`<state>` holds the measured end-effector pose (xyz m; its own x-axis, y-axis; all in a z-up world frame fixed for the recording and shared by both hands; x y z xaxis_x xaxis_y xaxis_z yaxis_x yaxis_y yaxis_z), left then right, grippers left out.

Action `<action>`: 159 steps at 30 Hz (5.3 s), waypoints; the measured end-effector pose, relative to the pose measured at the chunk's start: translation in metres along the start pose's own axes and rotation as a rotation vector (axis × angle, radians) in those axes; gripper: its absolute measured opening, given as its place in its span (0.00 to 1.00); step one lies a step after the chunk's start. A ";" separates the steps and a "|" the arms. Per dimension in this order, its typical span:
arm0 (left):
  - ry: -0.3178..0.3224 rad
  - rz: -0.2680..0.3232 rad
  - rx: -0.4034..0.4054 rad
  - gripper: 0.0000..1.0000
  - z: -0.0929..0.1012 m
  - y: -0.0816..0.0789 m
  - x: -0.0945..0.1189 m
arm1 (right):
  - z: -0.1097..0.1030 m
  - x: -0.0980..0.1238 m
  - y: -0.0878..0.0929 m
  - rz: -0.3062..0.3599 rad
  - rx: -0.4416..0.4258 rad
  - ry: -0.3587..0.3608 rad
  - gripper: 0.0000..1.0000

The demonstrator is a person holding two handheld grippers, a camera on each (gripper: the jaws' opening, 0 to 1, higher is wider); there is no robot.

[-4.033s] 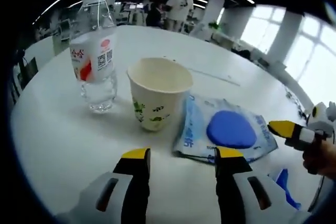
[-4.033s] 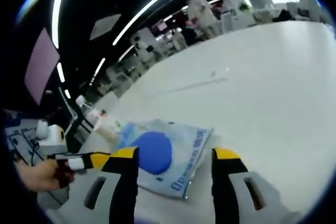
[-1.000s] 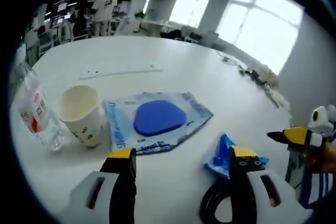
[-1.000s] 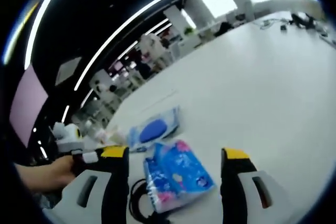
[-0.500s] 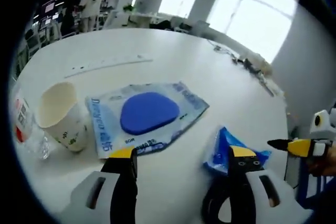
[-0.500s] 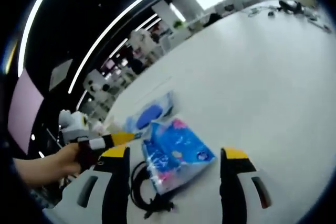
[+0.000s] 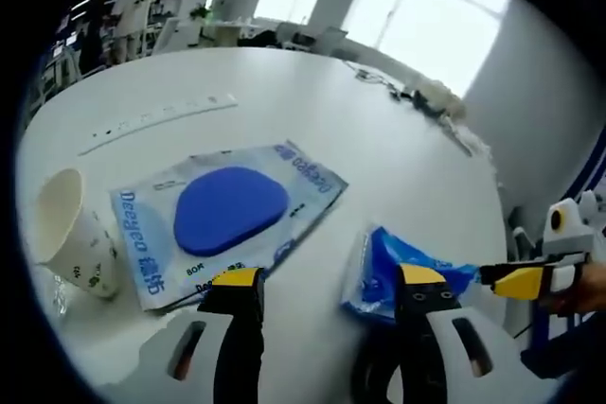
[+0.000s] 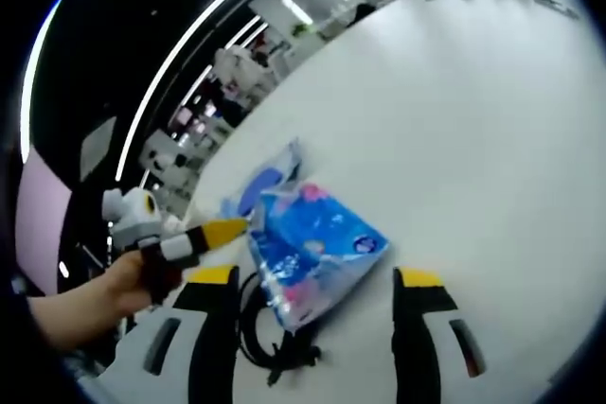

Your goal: Arrange the tabletop items into an orderly group along one side of the table until the central work area is clear of visible clutter.

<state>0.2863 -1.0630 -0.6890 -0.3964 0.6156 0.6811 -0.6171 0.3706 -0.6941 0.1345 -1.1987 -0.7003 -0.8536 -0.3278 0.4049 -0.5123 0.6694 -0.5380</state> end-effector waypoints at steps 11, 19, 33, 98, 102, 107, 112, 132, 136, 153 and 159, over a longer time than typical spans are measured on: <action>0.052 -0.015 0.016 0.38 0.005 0.005 -0.006 | 0.005 -0.002 0.005 -0.017 -0.033 0.020 0.56; 0.089 -0.018 0.012 0.21 0.011 0.009 -0.010 | 0.008 -0.005 0.005 -0.017 -0.026 0.052 0.49; 0.147 -0.039 0.100 0.02 0.028 0.018 -0.005 | 0.019 0.003 0.001 -0.026 0.010 0.139 0.01; -0.052 0.020 0.040 0.01 0.069 -0.063 -0.033 | 0.031 -0.022 -0.176 -0.113 0.227 -0.061 0.00; -0.062 0.008 0.080 0.01 0.068 -0.064 -0.043 | 0.037 -0.029 -0.183 -0.108 0.229 -0.067 0.00; -0.068 0.004 0.119 0.00 0.068 -0.067 -0.053 | 0.050 -0.037 -0.190 -0.115 0.223 -0.059 0.00; -0.071 -0.001 0.148 0.01 0.068 -0.064 -0.061 | 0.057 -0.045 -0.192 -0.127 0.211 -0.060 0.00; -0.150 0.025 0.287 0.00 0.063 -0.068 -0.088 | 0.083 -0.074 -0.205 -0.142 0.208 -0.066 0.00; -0.154 0.019 0.322 0.01 0.059 -0.068 -0.094 | 0.086 -0.078 -0.207 -0.140 0.200 -0.073 0.00; -0.162 -0.011 0.367 0.01 0.051 -0.062 -0.103 | 0.096 -0.095 -0.201 -0.172 0.178 -0.095 0.00; -0.169 -0.006 0.384 0.01 0.050 -0.063 -0.107 | 0.102 -0.097 -0.200 -0.174 0.155 -0.087 0.00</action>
<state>0.3335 -1.1868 -0.7064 -0.4780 0.4793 0.7361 -0.8159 0.0681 -0.5742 0.3103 -1.3687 -0.7068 -0.7530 -0.4895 0.4397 -0.6546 0.4898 -0.5758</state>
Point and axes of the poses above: the point that each gripper's makers call its tool centre point, and the gripper's own axes: x roughly backward along the fingers, z roughly to its right, y roughly out of its underside, the point moved 6 cm from there along x, roughly backward along the fingers, and after that the axes turned 11 degrees about -y, right-handed, at the moved point
